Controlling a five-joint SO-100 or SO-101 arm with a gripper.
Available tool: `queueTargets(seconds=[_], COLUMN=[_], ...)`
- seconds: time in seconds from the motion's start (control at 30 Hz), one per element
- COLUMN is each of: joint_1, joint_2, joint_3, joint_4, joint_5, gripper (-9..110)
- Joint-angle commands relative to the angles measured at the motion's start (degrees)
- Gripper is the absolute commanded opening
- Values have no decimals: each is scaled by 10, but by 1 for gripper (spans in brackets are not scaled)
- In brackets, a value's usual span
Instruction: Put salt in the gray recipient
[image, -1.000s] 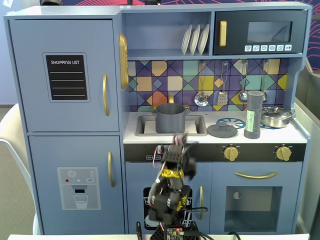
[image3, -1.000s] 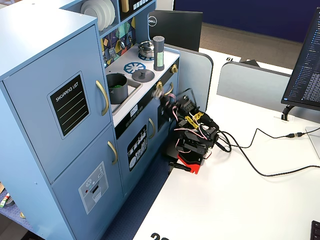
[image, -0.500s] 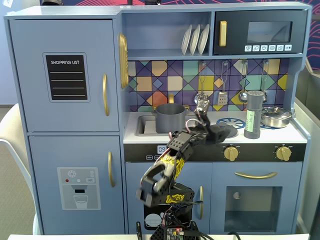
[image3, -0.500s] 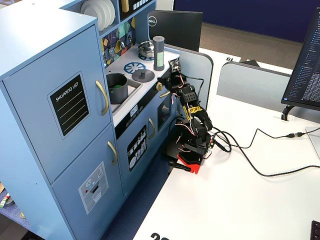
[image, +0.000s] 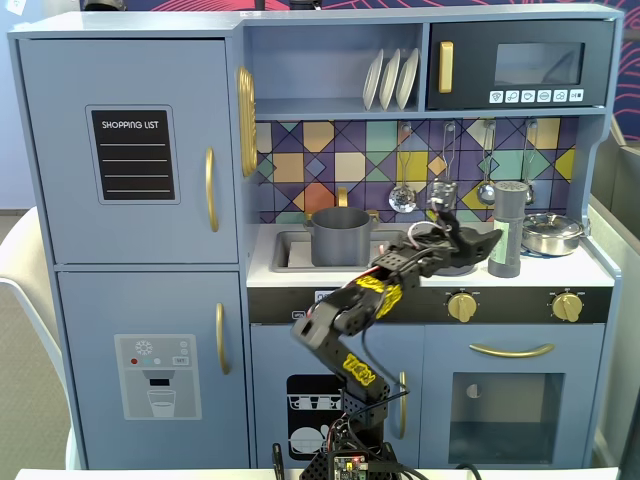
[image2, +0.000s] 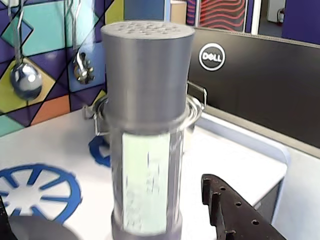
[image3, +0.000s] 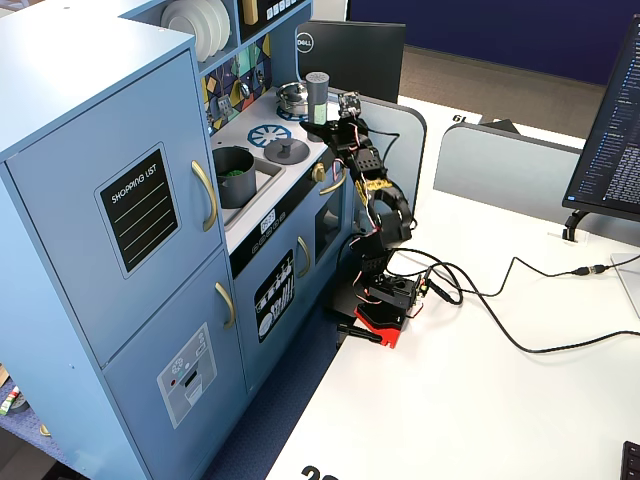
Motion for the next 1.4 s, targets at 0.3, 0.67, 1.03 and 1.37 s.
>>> queueTargets(seconds=[0.3, 0.67, 1.03, 1.37], joint_1=[-5, -18, -27, -78], joint_2=[-238, -378, -333, -151], joint_3=[-221, -368, -339, -341], joint_4=[-97, -107, -98, 54], joint_5=[-5, -19, 27, 209], gripper=[53, 47, 0, 0])
